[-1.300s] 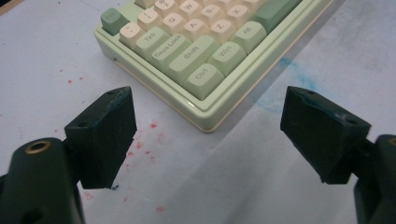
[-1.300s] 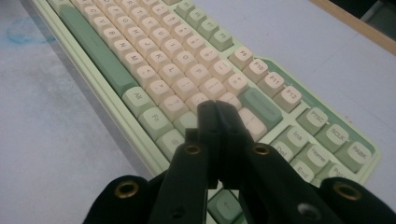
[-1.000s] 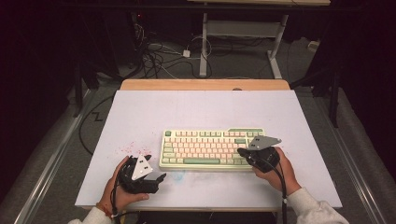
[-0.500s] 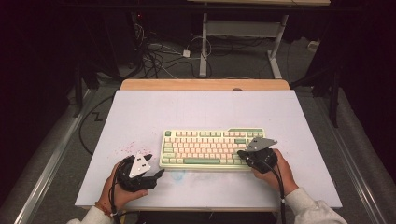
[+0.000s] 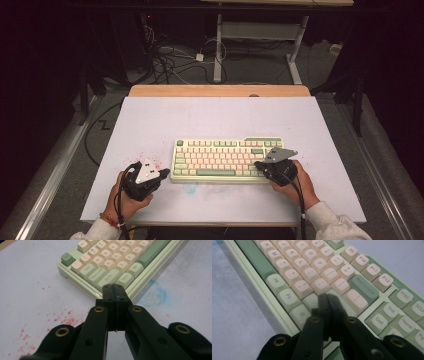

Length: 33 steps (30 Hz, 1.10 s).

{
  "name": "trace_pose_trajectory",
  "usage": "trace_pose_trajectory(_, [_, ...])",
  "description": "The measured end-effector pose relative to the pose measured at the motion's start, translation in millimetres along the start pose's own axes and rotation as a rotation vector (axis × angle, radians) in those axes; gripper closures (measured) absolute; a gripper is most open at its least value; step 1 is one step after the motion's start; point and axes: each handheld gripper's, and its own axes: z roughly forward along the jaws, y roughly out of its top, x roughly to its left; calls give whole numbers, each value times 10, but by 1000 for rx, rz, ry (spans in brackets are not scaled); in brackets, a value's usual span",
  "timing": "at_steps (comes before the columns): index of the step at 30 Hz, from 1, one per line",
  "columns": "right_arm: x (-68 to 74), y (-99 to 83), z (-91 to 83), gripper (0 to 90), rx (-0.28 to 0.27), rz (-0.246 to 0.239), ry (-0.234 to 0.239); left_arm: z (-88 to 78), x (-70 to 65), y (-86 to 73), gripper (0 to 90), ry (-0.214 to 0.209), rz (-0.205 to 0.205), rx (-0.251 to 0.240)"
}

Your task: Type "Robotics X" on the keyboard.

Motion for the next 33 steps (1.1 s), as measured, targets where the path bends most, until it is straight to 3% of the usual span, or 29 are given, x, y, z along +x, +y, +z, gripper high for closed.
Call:
trace_pose_trajectory(9, [0,0,1,898,1,-4,-2,99,85,157,876,-36,-15,13])
trace_pose_trajectory(33, [17,3,1,898,3,-7,-10,480,63,548,874,-99,33,85])
